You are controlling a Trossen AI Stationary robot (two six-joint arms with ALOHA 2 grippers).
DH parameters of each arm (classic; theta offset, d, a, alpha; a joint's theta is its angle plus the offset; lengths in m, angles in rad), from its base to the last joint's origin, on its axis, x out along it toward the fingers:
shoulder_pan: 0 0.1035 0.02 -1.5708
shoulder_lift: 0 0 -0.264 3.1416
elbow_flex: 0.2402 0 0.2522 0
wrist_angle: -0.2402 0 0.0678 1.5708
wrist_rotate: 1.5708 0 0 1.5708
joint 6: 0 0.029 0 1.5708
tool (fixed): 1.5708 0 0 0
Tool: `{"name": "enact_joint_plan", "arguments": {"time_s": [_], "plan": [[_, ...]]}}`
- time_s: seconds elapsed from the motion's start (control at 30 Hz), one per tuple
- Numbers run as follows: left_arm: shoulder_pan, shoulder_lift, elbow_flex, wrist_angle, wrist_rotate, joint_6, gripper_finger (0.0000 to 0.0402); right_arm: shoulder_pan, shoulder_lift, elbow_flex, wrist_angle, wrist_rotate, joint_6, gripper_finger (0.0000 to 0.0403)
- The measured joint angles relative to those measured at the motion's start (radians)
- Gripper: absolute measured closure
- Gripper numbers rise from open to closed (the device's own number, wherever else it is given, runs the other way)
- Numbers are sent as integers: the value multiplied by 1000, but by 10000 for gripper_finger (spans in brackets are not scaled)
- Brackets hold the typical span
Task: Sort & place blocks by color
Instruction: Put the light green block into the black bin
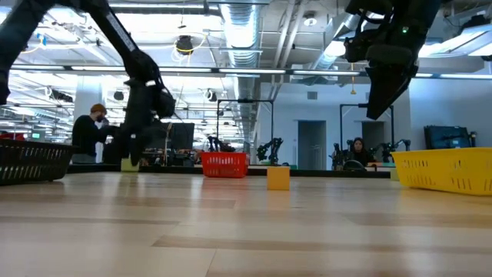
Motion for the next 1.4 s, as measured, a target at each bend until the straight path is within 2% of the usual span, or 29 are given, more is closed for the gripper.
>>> {"name": "enact_joint_plan", "arguments": {"time_s": [0.17, 0.33, 0.6, 0.77, 0.9, 1.03, 1.2, 1.4], "plan": [[-44, -159, -13, -87, 87, 52, 298, -4, 0, 0, 0, 0, 0, 143], [-197, -429, -117, -212, 123, 38, 294, -12, 0, 0, 0, 1, -1, 143], [-528, -850, -402, -279, 148, -285, 292, -22, 0, 0, 29, 2, -50, 143], [-671, -998, -570, -229, 200, -484, 291, -56, 0, 0, 52, -1, -91, 143], [-759, -1034, -628, -168, 287, -536, 291, -94, 0, 0, 50, -29, -101, 143], [-846, -1010, -647, -153, 331, -536, 291, -120, 0, 0, 49, -50, -101, 143], [-906, -929, -648, -133, 266, -500, 281, -142, 0, 0, 50, -51, -101, 143], [-924, -843, -643, -126, 204, -384, 222, -156, 0, 0, 49, -55, -99, 143]]}}
